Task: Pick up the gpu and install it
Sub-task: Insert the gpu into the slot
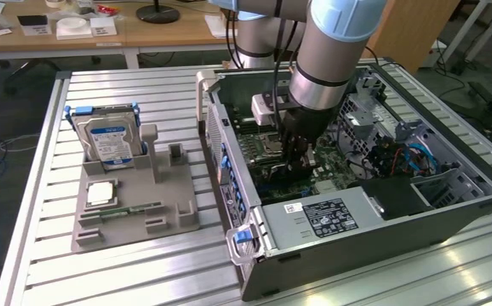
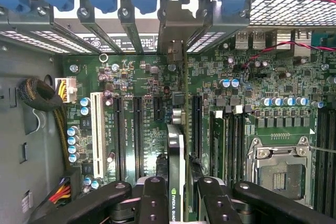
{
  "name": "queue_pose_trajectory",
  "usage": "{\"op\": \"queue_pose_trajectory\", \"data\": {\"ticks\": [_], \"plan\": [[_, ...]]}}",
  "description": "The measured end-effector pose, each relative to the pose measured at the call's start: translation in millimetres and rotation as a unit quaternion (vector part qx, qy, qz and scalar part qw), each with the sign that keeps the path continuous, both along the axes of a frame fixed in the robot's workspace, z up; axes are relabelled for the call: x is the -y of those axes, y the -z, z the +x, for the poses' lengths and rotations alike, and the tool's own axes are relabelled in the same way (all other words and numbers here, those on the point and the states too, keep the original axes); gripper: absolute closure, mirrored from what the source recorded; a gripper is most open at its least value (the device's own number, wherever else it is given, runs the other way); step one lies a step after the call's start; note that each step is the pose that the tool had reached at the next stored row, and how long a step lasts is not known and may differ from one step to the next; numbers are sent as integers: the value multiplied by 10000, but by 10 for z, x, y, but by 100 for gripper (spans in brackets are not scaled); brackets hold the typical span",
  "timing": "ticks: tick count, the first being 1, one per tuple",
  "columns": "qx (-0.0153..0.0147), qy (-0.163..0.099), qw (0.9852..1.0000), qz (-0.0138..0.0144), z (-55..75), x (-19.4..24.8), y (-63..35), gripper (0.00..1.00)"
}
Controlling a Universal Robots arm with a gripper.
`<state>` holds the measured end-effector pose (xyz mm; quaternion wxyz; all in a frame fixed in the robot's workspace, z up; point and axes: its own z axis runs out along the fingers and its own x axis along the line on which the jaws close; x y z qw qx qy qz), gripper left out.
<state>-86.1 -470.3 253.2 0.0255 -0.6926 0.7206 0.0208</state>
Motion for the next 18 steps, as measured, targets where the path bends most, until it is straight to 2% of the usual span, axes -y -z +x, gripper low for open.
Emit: {"op": "queue_pose_trajectory", "data": {"ticks": [18], "plan": [[0, 1, 10000, 1, -24, 0, 19, 74]]}}
